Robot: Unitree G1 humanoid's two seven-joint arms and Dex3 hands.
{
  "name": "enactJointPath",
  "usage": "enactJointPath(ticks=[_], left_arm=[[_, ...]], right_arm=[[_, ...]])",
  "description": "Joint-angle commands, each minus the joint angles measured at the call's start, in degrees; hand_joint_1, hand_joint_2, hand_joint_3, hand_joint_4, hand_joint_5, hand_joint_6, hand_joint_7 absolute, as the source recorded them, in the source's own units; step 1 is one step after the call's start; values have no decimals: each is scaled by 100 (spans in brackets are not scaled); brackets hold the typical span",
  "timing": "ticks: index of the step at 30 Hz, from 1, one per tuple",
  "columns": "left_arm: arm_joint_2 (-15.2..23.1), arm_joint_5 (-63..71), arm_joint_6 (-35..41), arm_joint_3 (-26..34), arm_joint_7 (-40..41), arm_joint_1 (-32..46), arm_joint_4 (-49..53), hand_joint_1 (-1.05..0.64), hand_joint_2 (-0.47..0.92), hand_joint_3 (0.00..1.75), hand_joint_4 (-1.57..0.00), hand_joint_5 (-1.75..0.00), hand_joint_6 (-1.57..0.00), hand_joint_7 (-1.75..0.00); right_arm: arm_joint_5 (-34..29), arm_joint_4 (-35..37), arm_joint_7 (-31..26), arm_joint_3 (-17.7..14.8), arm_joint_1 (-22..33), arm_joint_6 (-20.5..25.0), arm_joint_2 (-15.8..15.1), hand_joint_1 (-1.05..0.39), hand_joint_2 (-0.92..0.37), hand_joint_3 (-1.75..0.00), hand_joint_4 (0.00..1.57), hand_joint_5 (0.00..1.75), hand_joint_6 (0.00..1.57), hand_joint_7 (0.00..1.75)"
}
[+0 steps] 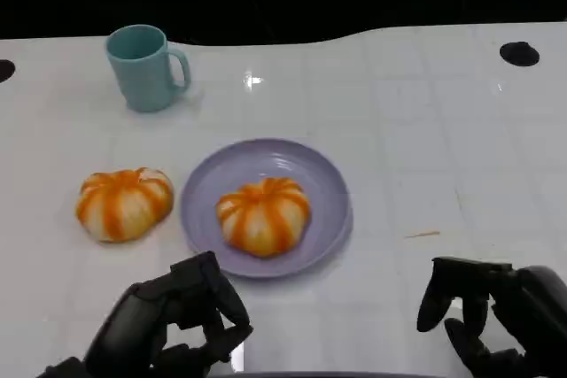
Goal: Grasp the bread from the table and place it into the plate.
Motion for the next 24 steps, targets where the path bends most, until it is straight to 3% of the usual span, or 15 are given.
enactJointPath(ticks=[1,24], left_arm=[[67,-29,-61,38,6,24,43,-53,92,31,-67,-175,-61,-151],[113,-70,-316,62,-42,-48,276,-54,92,30,-69,-175,-62,-150]], right_arm=[[-72,251,-179,-6,-116,-225,-24,-3,-18,-153,91,175,77,153],[-101,447,-280,26,-240,-378,20,4,-12,-155,93,175,79,151]])
